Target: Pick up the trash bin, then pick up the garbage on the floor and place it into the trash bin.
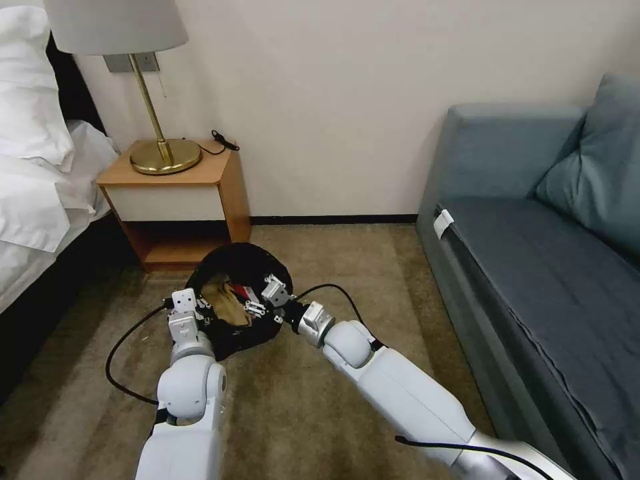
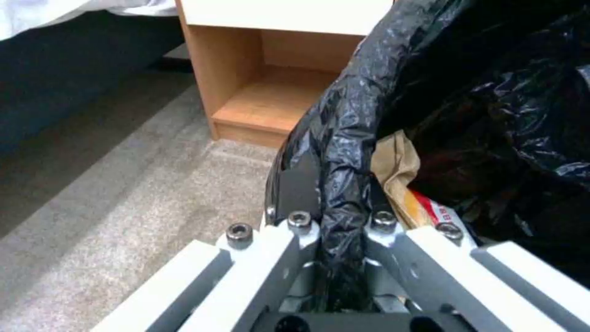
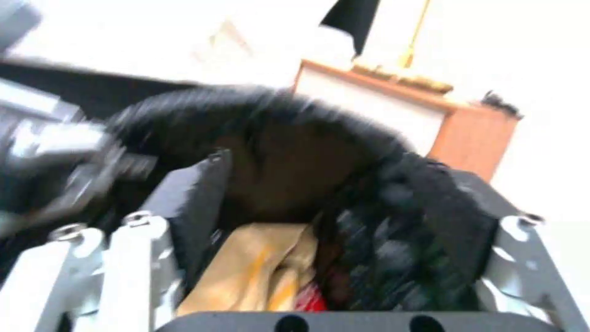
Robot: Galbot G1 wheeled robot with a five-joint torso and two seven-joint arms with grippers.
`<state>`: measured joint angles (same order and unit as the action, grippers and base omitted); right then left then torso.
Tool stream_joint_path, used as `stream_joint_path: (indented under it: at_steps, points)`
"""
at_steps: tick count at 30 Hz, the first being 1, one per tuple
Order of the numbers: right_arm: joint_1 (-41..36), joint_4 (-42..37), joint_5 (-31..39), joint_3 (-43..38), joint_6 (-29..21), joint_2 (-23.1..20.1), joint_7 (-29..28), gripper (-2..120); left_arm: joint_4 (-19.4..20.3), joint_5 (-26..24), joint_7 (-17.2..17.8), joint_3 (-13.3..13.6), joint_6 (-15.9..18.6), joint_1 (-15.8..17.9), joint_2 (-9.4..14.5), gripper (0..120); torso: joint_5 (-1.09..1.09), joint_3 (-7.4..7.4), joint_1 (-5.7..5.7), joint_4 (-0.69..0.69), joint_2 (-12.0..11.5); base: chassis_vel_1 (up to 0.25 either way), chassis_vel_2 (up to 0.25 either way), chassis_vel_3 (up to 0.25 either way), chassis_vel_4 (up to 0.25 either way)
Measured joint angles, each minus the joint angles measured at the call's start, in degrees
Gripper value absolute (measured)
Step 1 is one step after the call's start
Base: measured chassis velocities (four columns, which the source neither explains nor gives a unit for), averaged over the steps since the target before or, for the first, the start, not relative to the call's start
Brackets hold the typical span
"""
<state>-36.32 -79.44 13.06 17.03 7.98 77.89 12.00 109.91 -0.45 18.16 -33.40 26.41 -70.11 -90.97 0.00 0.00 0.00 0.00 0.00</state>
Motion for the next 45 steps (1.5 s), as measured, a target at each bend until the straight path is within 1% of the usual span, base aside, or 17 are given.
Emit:
stream_joint_path:
  at_steps: [1,6,7,10,11,13,18,19,22,25,29,35,36,38,42,44,45]
  points:
    - [0.63,-0.74,0.52,-0.92,-0.41,-0.07,-0.64,85,-0.15,-0.01,0.00,-0.06,0.01,0.15,0.02,1,0.00,0.00,0.00,0.00,0.00,0.000,0.000,0.000,0.000]
    - [1.68,-2.76,2.06,-5.12,-1.08,-0.13,-4.70,99,-0.54,-0.23,0.00,-0.12,0.01,0.87,-0.05,1,0.00,0.00,0.00,0.00,0.00,0.000,0.000,0.000,0.000]
    - [1.68,-2.76,2.06,-5.12,-1.08,-0.13,-4.70,99,-0.54,-0.23,0.00,-0.12,0.01,0.87,-0.05,1,0.00,0.00,0.00,0.00,0.00,0.000,0.000,0.000,0.000]
    - [0.62,-5.23,2.83,-10.84,-4.24,-0.28,-11.38,100,-1.36,-0.79,-0.06,-0.08,-0.06,1.64,0.34,1,0.00,0.00,0.00,0.00,0.00,0.000,0.000,0.000,0.000]
    - [0.62,-5.23,2.83,-10.84,-4.24,-0.28,-11.38,100,-1.36,-0.79,-0.06,-0.08,-0.06,1.64,0.34,1,0.00,0.00,0.00,0.00,0.00,0.000,0.000,0.000,0.000]
    - [-1.44,-6.59,2.94,-15.22,-7.29,-0.51,-17.55,100,-2.15,-1.49,-0.24,-0.23,-0.17,2.28,0.76,1,0.00,0.00,0.00,-0.01,0.00,0.000,0.000,0.000,0.000]
    - [-5.92,-8.05,3.41,-20.84,-9.90,-0.67,-22.56,100,-3.01,-2.58,-0.87,-0.19,-0.35,3.08,1.65,1,0.00,0.00,0.00,0.00,0.00,0.000,0.000,0.000,0.000]
    - [-5.92,-8.05,3.41,-20.84,-9.90,-0.67,-22.56,100,-3.01,-2.58,-0.87,-0.19,-0.35,3.08,1.65,1,0.00,0.00,0.00,0.00,0.00,0.000,0.000,0.000,0.000]
    - [-13.54,-9.11,2.30,-28.35,-8.20,0.12,-22.72,100,-3.29,-4.19,-1.45,-0.19,-0.40,3.46,2.38,1,0.01,0.00,0.00,-0.01,0.00,0.000,0.000,0.000,0.000]
    - [-17.45,-9.32,1.72,-30.92,-5.72,0.32,-21.02,100,-3.11,-5.01,-2.32,-0.20,-0.39,3.55,2.67,1,0.01,0.00,0.00,-0.01,0.00,0.000,0.000,0.000,0.000]
    - [-19.19,-9.64,1.91,-31.96,-5.03,0.57,-19.91,100,-3.11,-5.21,-3.55,-0.32,-0.84,3.64,2.70,1,0.01,0.00,0.00,-0.01,0.00,0.000,0.000,0.000,0.000]
    - [-21.79,-9.71,2.09,-33.97,-3.38,1.48,-17.84,100,-3.14,-4.78,-7.49,-0.74,-1.83,3.31,2.97,1,0.00,0.00,0.00,0.00,0.00,0.000,0.000,0.000,0.000]
    - [-21.96,-9.24,1.60,-34.65,-2.63,1.86,-17.49,100,-3.14,-4.45,-9.59,-0.97,-2.43,3.08,3.24,1,-0.01,0.00,0.00,0.00,0.00,0.000,0.000,0.000,0.000]
    - [-22.03,-9.12,1.23,-35.08,-2.31,2.21,-17.30,100,-3.13,-4.21,-10.97,-1.15,-2.91,2.90,3.65,1,0.00,0.00,0.00,0.00,0.00,0.000,0.000,0.000,0.000]
    - [-22.33,-9.19,0.88,-35.19,-2.19,2.32,-17.14,100,-3.14,-4.62,-10.33,-1.33,-2.37,2.69,4.05,1,0.00,0.00,0.00,0.00,0.00,0.000,0.000,0.000,0.000]
    - [-22.55,-9.22,0.58,-35.36,-1.96,2.43,-17.05,100,-3.11,-6.02,-6.83,-1.68,-0.70,2.79,3.99,1,0.00,0.00,0.00,0.00,0.00,0.000,0.000,0.000,0.000]
    - [-22.55,-9.22,0.58,-35.36,-1.96,2.43,-17.05,100,-3.11,-6.02,-6.83,-1.68,-0.70,2.79,3.99,1,0.00,0.00,0.00,0.00,0.00,0.000,0.000,0.000,0.000]
